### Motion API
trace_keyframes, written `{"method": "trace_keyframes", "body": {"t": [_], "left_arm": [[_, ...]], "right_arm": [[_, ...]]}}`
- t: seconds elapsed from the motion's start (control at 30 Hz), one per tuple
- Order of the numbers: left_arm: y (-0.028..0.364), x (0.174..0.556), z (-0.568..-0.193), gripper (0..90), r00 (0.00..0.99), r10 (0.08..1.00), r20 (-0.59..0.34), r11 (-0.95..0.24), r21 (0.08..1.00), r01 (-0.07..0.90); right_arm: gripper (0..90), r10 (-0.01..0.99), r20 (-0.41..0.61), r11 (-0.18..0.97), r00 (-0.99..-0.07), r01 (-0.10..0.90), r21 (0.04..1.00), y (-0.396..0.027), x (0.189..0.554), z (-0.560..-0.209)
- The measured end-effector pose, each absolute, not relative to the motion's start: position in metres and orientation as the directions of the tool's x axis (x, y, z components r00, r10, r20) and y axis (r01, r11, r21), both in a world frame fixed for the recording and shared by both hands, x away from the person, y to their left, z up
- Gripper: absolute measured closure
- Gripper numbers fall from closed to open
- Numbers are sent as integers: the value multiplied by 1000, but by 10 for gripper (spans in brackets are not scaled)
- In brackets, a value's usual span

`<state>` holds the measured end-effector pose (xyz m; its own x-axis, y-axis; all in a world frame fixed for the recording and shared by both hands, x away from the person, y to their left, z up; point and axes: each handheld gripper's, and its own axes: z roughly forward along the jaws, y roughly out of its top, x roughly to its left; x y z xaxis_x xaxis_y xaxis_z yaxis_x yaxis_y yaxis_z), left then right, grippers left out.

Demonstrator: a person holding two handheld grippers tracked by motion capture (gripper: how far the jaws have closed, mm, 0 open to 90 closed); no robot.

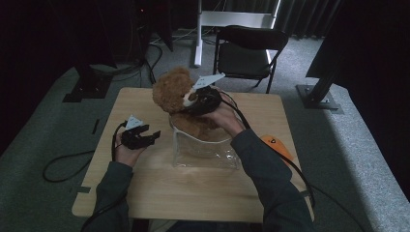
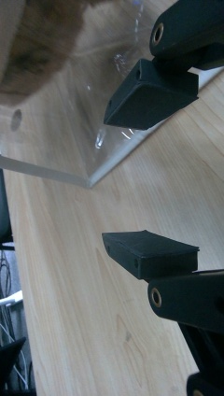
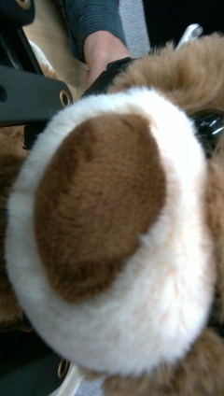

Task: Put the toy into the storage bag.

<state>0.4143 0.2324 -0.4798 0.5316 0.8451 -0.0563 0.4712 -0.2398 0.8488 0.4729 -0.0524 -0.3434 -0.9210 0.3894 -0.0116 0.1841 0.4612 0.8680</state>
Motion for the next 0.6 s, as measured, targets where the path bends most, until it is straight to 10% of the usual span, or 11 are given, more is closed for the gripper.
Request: {"method": "trace_keyframes", "body": {"t": [0.6], "left_arm": [[214,419,-475,380,563,825,-48,-258,855,450]], "right_arm": [[275,368,-45,543,-929,176,821,-43,473,-351]]}}
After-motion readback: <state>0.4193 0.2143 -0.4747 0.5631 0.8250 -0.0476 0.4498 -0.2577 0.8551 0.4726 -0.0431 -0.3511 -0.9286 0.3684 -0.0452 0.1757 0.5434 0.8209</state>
